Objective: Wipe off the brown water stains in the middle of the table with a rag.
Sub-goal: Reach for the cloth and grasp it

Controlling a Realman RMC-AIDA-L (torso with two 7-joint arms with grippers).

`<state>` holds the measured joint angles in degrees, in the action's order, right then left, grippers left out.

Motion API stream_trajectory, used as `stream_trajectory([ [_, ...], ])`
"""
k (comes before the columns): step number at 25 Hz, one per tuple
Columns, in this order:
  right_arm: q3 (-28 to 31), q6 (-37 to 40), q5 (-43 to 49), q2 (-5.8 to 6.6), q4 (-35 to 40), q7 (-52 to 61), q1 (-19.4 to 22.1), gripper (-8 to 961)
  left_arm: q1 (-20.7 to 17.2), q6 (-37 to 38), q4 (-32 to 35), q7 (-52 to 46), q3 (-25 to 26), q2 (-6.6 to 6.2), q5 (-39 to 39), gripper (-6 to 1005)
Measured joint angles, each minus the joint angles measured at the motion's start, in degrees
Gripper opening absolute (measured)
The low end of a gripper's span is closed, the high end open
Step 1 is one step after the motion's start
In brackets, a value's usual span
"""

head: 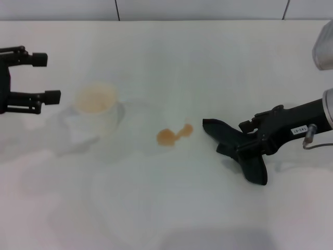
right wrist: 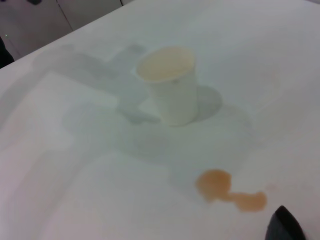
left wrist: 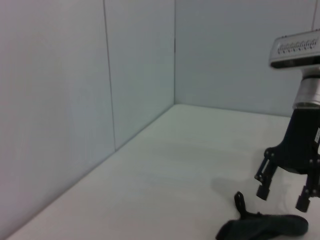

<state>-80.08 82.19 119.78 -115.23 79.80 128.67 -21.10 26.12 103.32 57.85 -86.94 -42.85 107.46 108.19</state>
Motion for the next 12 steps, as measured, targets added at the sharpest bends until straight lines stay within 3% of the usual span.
stream_trajectory([
  [12, -3.70, -5.64, 1.63, 0.01, -2.30, -0.22, -0.03, 762, 0.03, 1.07, -0.27, -1.04, -2.09, 0.99, 2.46, 881],
])
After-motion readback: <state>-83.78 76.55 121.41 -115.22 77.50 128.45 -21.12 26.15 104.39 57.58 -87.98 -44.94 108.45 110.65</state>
